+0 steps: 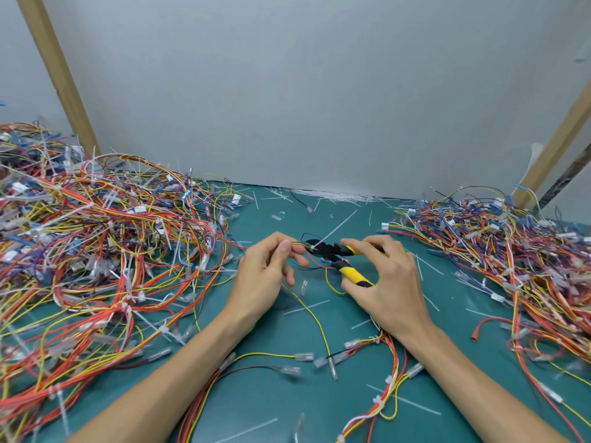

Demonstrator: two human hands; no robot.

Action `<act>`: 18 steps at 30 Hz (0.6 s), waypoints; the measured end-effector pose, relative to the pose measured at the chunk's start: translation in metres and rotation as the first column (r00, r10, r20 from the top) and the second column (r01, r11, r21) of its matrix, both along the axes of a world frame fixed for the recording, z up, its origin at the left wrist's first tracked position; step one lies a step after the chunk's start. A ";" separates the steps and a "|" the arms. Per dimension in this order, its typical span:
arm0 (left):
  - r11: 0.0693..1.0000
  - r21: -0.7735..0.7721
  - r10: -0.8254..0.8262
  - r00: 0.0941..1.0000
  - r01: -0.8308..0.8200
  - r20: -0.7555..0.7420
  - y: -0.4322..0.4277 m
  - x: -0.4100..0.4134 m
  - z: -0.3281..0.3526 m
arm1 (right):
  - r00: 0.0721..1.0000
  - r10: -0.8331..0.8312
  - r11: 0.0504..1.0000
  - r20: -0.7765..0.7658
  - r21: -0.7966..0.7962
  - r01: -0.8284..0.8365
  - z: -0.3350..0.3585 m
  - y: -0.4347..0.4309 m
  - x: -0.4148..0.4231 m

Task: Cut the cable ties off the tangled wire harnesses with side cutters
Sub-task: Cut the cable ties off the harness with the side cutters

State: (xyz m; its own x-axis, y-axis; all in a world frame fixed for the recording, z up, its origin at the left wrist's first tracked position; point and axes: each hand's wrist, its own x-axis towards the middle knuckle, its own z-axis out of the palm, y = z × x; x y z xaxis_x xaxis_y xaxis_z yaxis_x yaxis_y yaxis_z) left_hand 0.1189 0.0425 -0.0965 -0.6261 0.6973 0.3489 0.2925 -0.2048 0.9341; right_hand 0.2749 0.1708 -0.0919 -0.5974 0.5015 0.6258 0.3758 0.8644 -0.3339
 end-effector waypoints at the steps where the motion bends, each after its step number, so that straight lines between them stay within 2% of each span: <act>1: 1.000 -0.001 -0.004 1.000 0.004 0.002 0.000 0.000 0.000 | 1.000 0.003 1.000 -0.004 -0.003 -0.003 0.000 0.000 0.000; 8: 0.999 -0.033 -0.025 0.999 0.026 0.026 -0.003 0.001 0.003 | 0.997 0.045 0.998 -0.058 -0.038 -0.047 0.004 -0.002 0.001; 12: 0.999 -0.053 -0.003 1.000 0.002 -0.011 -0.002 0.004 0.003 | 0.997 0.059 0.996 -0.056 -0.071 -0.063 0.004 -0.002 0.001; 15: 0.998 -0.026 0.049 0.999 -0.049 -0.023 -0.003 0.007 0.003 | 0.997 0.059 0.996 -0.050 -0.061 -0.062 0.003 -0.003 0.000; 18: 1.000 0.007 0.020 1.000 -0.020 -0.014 -0.003 0.008 0.005 | 0.997 0.062 0.995 -0.052 -0.075 -0.065 0.004 -0.004 0.001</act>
